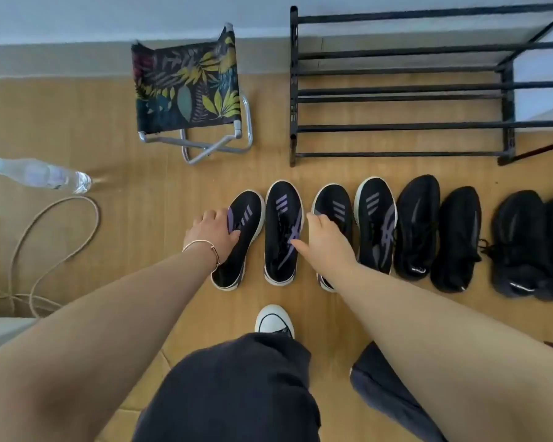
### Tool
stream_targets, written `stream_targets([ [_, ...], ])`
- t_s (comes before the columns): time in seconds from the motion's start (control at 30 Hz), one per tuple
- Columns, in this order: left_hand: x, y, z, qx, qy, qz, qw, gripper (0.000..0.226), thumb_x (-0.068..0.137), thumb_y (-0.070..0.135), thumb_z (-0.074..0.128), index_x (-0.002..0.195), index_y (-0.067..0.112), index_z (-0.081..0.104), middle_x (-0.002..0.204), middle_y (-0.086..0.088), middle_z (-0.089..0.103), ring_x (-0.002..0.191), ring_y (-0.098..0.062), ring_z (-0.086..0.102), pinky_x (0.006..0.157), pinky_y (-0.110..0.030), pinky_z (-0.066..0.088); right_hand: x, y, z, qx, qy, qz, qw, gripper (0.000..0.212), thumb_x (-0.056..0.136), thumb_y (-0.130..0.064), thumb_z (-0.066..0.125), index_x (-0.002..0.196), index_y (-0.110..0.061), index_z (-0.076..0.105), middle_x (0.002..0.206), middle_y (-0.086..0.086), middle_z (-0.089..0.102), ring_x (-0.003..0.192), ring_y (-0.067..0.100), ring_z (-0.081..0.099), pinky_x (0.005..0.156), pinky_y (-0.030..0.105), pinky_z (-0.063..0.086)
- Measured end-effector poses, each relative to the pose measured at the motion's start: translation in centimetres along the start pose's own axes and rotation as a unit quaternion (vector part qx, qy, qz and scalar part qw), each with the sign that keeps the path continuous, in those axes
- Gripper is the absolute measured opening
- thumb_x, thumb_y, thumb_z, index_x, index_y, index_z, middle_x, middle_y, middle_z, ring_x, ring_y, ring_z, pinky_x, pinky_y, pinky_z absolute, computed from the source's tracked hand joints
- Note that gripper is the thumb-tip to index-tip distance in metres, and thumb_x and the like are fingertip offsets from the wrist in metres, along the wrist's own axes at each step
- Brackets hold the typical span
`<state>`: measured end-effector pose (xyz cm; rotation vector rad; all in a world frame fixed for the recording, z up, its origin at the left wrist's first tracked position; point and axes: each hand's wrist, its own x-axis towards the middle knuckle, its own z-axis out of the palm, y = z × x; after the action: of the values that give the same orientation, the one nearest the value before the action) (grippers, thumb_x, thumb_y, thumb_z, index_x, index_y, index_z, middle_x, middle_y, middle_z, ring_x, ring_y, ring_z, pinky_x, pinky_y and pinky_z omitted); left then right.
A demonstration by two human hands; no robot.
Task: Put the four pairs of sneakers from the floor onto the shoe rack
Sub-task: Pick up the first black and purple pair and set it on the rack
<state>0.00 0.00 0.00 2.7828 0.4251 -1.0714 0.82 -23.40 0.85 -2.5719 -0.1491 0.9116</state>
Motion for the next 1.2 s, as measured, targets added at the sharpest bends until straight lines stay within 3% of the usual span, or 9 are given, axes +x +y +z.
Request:
stream_targets([
  [0.23,7.1,-1.6,6.4,-0.047,-0.057,-0.073,0.995,0.062,0.095,0.049,0.059,0.141,0.011,0.042,0.137,-0.016,0.053,0.123,-0.039,0.053,0.099,-0.046,0.048,6.4,2.5,6.8,0.05,-0.06,0.141,0.987,0.046,0.099,-0.049,0.055,0.116,-0.007,0.06,0.099,0.009,0.067,0.095,0.027,0.069,0.068,0.028,0.046],
  [0.43,10.2,-2.6,8.9,-0.119,-0.062,-0.106,0.985,0.068,0.088,0.049,0.07,0.137,0.009,0.045,0.122,-0.014,0.062,0.09,-0.029,0.06,0.071,-0.036,0.05,10.0,2.9,8.9,0.142,-0.046,0.212,0.966,0.038,0.099,-0.039,0.06,0.106,-0.002,0.067,0.101,0.016,0.072,0.093,0.031,0.069,0.067,0.03,0.044],
  [0.53,11.0,-3.6,9.6,-0.182,-0.056,-0.121,0.974,0.073,0.084,0.049,0.075,0.139,0.013,0.043,0.117,-0.009,0.066,0.088,-0.027,0.061,0.068,-0.034,0.051,10.8,2.8,9.6,0.17,-0.037,0.252,0.952,0.037,0.098,-0.035,0.064,0.107,0.0,0.069,0.103,0.017,0.072,0.095,0.032,0.069,0.068,0.031,0.044],
  [0.63,11.5,-4.2,9.9,-0.199,-0.053,-0.124,0.971,0.076,0.082,0.051,0.076,0.141,0.017,0.042,0.107,-0.005,0.065,0.082,-0.023,0.06,0.054,-0.027,0.044,11.7,2.8,9.2,0.194,-0.057,0.286,0.937,0.036,0.094,-0.033,0.069,0.109,0.0,0.069,0.105,0.017,0.073,0.096,0.032,0.071,0.074,0.033,0.053],
  [0.7,11.6,-4.3,10.2,-0.213,-0.048,-0.13,0.967,0.075,0.082,0.051,0.077,0.139,0.017,0.042,0.098,-0.001,0.062,0.077,-0.02,0.059,0.05,-0.025,0.04,12.2,2.9,8.7,0.246,-0.088,0.29,0.921,0.034,0.092,-0.028,0.073,0.112,0.0,0.068,0.109,0.017,0.073,0.096,0.032,0.073,0.086,0.037,0.06],
  [0.83,11.5,-4.1,10.5,-0.237,-0.044,-0.152,0.958,0.073,0.079,0.05,0.081,0.134,0.017,0.046,0.095,-0.002,0.06,0.072,-0.017,0.058,0.051,-0.026,0.041,13.0,3.5,7.4,0.249,-0.15,0.263,0.92,0.035,0.092,-0.02,0.073,0.119,0.0,0.064,0.117,0.018,0.07,0.104,0.034,0.071,0.093,0.04,0.058],
  [0.97,11.5,-3.8,10.2,-0.228,-0.059,-0.159,0.959,0.075,0.077,0.054,0.08,0.134,0.014,0.053,0.089,0.002,0.057,0.085,-0.023,0.06,0.062,-0.029,0.046,13.5,4.1,6.3,0.281,-0.179,0.27,0.903,0.03,0.093,-0.01,0.071,0.121,0.0,0.062,0.119,0.018,0.069,0.104,0.033,0.072,0.09,0.04,0.06],
  [1.1,11.4,-3.4,9.4,-0.234,-0.062,-0.145,0.959,0.073,0.075,0.056,0.081,0.131,0.017,0.055,0.086,0.005,0.061,0.072,-0.012,0.061,0.053,-0.026,0.044,13.5,5.0,5.5,0.303,-0.195,0.265,0.894,0.031,0.095,-0.007,0.068,0.124,0.0,0.06,0.119,0.017,0.07,0.098,0.03,0.075,0.084,0.034,0.062],
  [1.2,11.2,-2.6,8.6,-0.247,-0.068,-0.124,0.959,0.066,0.074,0.055,0.083,0.124,0.02,0.056,0.086,0.004,0.068,0.07,-0.013,0.069,0.055,-0.027,0.049,13.5,6.2,4.3,0.295,-0.194,0.246,0.903,0.032,0.094,-0.011,0.07,0.123,0.0,0.06,0.113,0.015,0.073,0.088,0.024,0.077,0.085,0.035,0.062],
])
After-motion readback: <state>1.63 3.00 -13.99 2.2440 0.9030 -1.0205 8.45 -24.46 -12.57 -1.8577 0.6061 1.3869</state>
